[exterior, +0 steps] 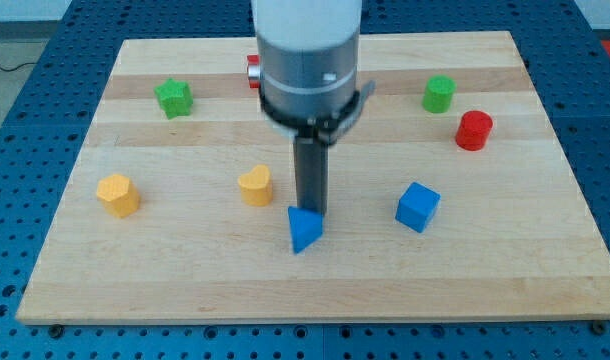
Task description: Move yellow heart into blue cube
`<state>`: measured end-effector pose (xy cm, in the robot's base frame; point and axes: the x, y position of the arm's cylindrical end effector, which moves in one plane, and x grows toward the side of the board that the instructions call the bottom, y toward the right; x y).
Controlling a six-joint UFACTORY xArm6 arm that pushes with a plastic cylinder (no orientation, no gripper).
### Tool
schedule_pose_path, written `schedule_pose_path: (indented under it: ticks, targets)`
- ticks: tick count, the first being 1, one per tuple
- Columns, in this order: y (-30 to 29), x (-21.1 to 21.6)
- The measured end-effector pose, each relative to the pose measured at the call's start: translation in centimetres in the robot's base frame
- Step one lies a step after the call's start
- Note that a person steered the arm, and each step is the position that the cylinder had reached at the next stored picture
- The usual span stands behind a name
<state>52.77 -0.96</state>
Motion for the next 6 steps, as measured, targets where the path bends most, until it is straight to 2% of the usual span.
schedule_pose_path:
  ticks: [1,3,4,5,6]
  targets:
    - [-0.7,0.6]
    - [-12.3,0.1]
    - [-11.9,-2.9]
    - [-6.7,-6.4]
    - [1.9,-7.4]
